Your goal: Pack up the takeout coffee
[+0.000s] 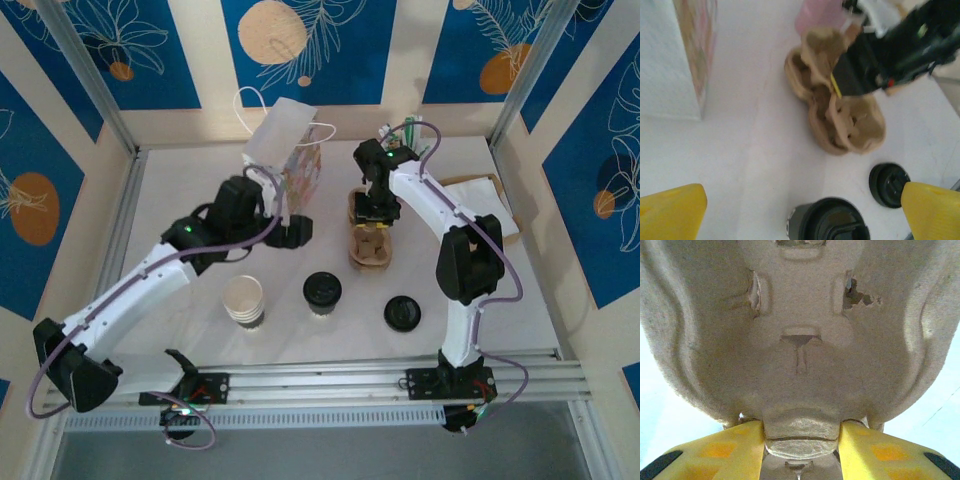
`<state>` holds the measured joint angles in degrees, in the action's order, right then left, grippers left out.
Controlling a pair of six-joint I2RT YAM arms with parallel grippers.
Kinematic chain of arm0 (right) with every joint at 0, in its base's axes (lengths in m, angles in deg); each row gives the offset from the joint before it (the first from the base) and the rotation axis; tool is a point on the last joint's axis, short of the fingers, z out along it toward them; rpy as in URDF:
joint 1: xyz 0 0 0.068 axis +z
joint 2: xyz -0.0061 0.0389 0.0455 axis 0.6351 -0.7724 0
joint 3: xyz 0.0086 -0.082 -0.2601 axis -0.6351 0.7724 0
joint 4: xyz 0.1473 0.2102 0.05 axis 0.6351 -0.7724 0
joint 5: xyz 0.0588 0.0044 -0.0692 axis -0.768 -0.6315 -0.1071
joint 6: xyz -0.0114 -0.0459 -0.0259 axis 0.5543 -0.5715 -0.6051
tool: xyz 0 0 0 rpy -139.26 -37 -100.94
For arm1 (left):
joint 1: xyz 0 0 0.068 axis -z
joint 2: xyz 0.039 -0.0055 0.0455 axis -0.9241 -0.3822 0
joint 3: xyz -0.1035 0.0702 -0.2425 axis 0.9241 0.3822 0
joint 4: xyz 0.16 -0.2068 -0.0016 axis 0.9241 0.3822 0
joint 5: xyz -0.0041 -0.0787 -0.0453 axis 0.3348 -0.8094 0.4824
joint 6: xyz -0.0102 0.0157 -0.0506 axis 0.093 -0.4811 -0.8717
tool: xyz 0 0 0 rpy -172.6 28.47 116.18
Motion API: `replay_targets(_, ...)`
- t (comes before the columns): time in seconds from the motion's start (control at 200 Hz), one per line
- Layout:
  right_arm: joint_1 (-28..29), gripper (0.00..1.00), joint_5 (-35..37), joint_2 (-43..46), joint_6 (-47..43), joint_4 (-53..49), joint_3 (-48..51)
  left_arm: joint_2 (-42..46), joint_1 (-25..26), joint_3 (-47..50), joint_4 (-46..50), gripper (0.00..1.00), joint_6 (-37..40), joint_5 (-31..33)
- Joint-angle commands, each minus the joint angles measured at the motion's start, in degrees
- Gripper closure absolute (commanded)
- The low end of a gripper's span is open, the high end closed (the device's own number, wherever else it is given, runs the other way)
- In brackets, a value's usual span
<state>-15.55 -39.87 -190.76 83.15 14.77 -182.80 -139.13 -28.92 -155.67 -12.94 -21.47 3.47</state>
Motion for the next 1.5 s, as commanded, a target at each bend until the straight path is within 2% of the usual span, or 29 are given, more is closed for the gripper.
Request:
replay_targets(0.0, -0.3, 0.56, -2.3, 3.1, -0.8, 0.0, 1.1, -4.0, -3.4, -10.9, 10.2, 0.00, 5.1, 4.3)
replay_targets(0.23, -0.7, 0.56, -3.5, 6.6, -1.5, 0.4, 2.8, -19.4, -11.1, -37.9, 24.2, 0.00, 11.2, 6.2)
replay_targets(0.395, -1.7, 0.56, -5.0, 8.9, -2.0, 1.4, 4.6, -31.4, -15.2, -56.0, 31.8, 0.14, 15.1, 10.7)
replay_targets(0.57, -2.4, 0.56, -6.1, 10.0, -2.5, 2.2, 6.1, -42.1, -19.3, -67.9, 36.6, 0.28, 16.2, 9.0)
replay_targets(0.825, -3.6, 0.56, -7.0, 10.9, -3.2, 2.7, 7.1, -49.1, -21.9, -72.4, 35.6, 0.35, 18.3, 3.6)
replay_targets(1.01, -4.3, 0.56, -7.5, 11.3, -3.2, 3.1, 7.9, -51.0, -23.1, -72.3, 35.5, 0.51, 17.8, 1.1)
replay_targets(1.291, -4.5, 0.56, -8.2, 13.0, -3.0, 2.7, 7.8, -51.3, -23.1, -71.8, 36.0, 0.86, 16.1, -2.4)
replay_targets(1.421, -4.5, 0.56, -8.3, 15.2, -2.7, 2.2, 8.4, -48.8, -23.0, -68.6, 35.3, 0.94, 14.5, -3.9)
replay_targets(1.496, -4.5, 0.56, -8.4, 16.7, -2.4, 2.1, 9.1, -46.3, -22.8, -64.9, 33.8, 0.95, 13.3, -4.4)
